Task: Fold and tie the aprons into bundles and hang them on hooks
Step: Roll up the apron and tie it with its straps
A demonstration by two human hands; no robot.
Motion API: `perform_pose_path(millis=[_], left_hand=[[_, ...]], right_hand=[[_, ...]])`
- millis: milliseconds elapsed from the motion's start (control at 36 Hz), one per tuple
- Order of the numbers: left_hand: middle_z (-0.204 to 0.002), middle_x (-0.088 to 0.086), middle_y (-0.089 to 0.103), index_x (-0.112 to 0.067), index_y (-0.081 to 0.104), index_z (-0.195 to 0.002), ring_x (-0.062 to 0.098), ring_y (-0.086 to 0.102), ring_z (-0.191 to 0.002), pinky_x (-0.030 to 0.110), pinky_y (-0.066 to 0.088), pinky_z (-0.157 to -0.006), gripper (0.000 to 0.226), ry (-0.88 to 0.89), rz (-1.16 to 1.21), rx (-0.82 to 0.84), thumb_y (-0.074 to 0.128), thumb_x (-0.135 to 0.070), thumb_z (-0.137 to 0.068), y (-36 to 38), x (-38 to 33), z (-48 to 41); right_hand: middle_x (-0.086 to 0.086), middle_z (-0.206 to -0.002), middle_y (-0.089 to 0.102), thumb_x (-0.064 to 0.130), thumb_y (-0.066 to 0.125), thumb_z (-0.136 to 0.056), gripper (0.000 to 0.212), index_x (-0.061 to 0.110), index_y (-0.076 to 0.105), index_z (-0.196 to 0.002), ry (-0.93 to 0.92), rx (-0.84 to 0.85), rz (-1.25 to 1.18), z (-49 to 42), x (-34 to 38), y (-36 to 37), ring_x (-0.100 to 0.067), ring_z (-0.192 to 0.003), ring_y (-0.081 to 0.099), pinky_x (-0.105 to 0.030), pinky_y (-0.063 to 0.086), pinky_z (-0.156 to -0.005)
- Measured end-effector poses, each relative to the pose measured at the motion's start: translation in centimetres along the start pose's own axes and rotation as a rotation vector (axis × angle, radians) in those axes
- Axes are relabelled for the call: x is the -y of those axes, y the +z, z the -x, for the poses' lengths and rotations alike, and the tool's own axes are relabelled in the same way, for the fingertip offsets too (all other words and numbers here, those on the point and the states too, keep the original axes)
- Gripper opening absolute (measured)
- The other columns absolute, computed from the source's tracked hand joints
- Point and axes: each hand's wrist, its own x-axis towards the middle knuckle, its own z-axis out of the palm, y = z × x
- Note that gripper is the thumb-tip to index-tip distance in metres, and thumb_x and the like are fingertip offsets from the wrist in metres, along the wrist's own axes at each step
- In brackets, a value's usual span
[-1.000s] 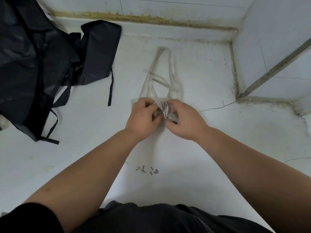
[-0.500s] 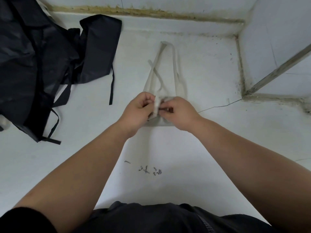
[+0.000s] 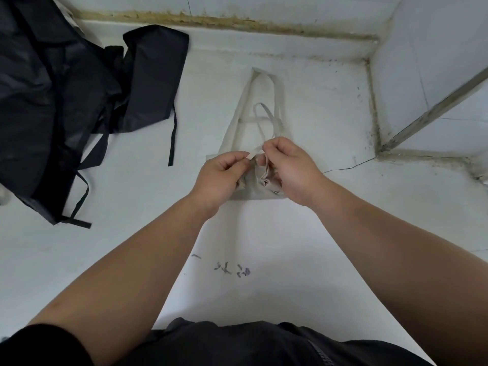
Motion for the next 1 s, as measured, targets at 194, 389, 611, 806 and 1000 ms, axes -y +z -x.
perform_pose_path(millis=[194, 389, 611, 806, 1000], left_hand=[[-0.075, -0.005, 0.063, -0.009, 0.065, -0.071, 0.005, 0.052, -0.062, 0.014, 0.038, -0.055, 0.017, -0.069, -0.004, 0.09, 0.061, -0.012, -0.088, -1.1, -0.6, 0.2], [-0.079, 0.001, 0.065, -0.016, 0.066, -0.073, 0.014, 0.052, -0.07, 0.02, 0.04, -0.066, 0.025, -0.081, 0.018, 0.078, 0.065, -0.034, -0.089, -1.6, -0.2, -0.3], [-0.083, -0.006, 0.066, -0.028, 0.075, -0.082, 0.008, 0.055, -0.078, 0.019, 0.043, -0.073, 0.026, -0.047, 0.049, 0.257, 0.053, -0.02, -0.095, -2.7, -0.1, -0.4], [-0.093, 0.003, 0.071, -0.017, 0.072, -0.098, 0.013, 0.06, -0.087, 0.024, 0.049, -0.078, 0.017, -0.079, 0.126, 0.187, 0.056, -0.015, -0.094, -2.7, 0.3, -0.6], [-0.083, -0.006, 0.07, -0.022, 0.071, -0.096, 0.009, 0.061, -0.08, 0.018, 0.05, -0.074, 0.022, -0.049, 0.039, 0.243, 0.05, -0.02, -0.099, -2.5, -0.1, -0.2]], right_hand=[[0.005, -0.059, 0.053, 0.017, 0.06, -0.092, 0.027, 0.015, 0.06, -0.066, -0.035, 0.033, 0.234, 0.0, -0.1, 0.6, 0.002, -0.038, 0.042, -0.008, 0.029, -0.04], [0.003, -0.068, 0.063, 0.014, 0.052, -0.088, 0.017, 0.012, 0.062, -0.075, 0.106, 0.099, 0.158, 0.2, 0.1, 0.2, -0.008, -0.064, 0.055, -0.022, 0.04, -0.062], [0.003, -0.063, 0.061, 0.026, 0.051, -0.097, 0.027, 0.006, 0.068, -0.105, 0.11, 0.161, 0.208, -0.1, 0.4, -0.1, -0.018, -0.069, 0.05, -0.024, 0.04, -0.059], [0.009, -0.055, 0.048, 0.048, 0.062, -0.086, 0.04, 0.008, 0.065, -0.086, 0.081, 0.167, 0.383, -0.2, 0.5, 0.0, -0.006, -0.048, 0.039, -0.02, 0.032, -0.05], [-0.002, -0.083, 0.068, 0.05, 0.061, -0.086, 0.04, 0.015, 0.057, -0.068, 0.082, 0.188, 0.391, 0.0, 0.6, -0.3, -0.013, -0.071, 0.062, -0.026, 0.043, -0.068]])
